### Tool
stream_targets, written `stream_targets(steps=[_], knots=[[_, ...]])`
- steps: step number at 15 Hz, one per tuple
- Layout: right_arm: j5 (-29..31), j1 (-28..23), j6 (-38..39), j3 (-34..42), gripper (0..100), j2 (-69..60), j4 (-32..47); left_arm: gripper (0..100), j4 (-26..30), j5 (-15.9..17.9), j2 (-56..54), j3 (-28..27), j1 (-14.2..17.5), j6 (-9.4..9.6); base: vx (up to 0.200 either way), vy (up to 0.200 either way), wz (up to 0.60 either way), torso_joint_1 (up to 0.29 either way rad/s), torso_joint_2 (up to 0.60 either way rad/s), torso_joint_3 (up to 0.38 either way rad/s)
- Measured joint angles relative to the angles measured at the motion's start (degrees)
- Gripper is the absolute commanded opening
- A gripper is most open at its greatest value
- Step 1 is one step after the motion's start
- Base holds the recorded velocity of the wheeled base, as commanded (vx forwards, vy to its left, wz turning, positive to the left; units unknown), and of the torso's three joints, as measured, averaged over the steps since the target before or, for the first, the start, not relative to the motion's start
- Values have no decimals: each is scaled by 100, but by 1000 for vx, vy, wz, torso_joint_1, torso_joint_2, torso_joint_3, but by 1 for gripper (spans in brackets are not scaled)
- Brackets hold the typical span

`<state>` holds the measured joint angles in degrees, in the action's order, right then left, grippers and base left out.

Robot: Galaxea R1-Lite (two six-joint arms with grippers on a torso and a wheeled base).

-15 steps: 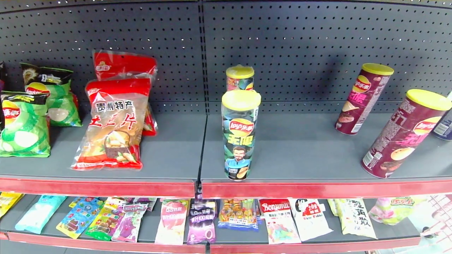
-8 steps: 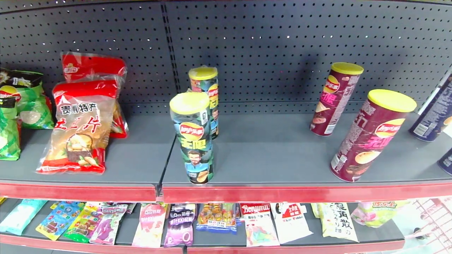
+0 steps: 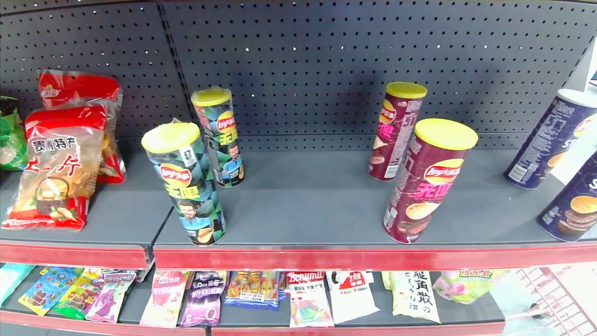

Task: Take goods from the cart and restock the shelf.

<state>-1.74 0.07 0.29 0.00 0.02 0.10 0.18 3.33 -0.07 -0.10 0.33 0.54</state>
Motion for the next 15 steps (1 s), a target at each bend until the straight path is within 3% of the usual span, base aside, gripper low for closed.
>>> stream_targets(steps=[5,15], knots=[[0,-2,6,0,100,0,0,100,0,-2,0,0,-2,0,0,-200,0,3,5,4],[0,-2,6,0,100,0,-2,100,0,-7,0,0,-2,-10,0,0,0,0,0,0]])
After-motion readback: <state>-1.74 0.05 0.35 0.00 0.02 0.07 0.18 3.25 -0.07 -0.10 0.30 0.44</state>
